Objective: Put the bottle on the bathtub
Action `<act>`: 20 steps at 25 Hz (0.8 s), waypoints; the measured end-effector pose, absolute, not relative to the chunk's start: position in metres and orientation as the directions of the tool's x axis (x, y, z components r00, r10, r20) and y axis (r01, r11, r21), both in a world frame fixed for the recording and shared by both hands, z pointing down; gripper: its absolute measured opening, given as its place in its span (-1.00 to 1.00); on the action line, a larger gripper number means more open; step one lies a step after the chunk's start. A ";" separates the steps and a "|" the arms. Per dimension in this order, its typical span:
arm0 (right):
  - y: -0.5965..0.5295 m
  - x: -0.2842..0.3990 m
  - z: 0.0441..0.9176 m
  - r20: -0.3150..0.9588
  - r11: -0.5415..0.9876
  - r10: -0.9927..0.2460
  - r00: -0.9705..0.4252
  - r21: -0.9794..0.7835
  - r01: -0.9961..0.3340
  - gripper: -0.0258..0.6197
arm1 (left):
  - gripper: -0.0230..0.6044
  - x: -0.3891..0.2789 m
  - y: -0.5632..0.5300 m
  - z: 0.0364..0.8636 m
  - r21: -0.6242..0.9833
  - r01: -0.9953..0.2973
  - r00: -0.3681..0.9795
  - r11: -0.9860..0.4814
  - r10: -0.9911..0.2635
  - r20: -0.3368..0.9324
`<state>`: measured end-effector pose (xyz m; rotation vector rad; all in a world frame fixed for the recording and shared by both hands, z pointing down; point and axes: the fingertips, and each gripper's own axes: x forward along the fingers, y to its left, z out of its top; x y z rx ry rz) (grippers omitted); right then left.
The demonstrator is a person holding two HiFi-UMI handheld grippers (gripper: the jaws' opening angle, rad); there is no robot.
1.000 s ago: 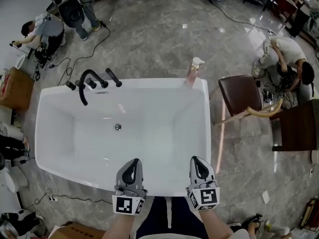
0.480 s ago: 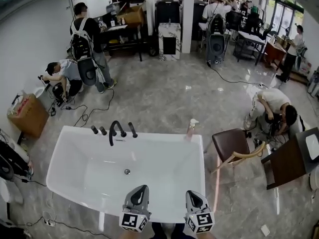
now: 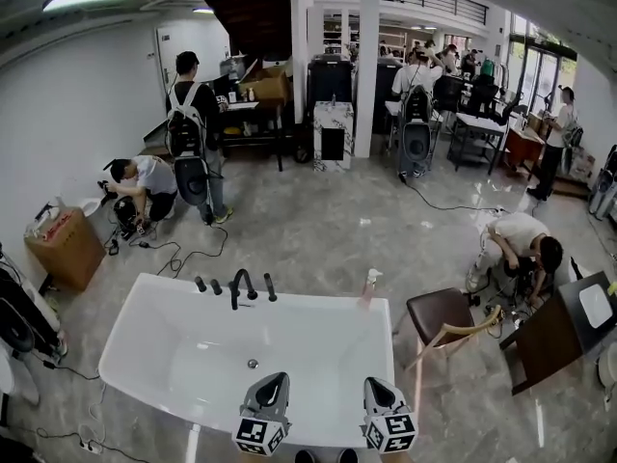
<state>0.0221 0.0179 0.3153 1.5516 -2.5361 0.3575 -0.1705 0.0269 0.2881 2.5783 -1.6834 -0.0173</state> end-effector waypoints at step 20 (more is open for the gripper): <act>0.064 0.005 0.274 0.185 0.383 -0.897 -0.402 -0.131 -0.915 -0.90 | -0.90 -0.183 0.060 0.265 0.044 -0.885 0.463 -0.464 -0.886 -0.021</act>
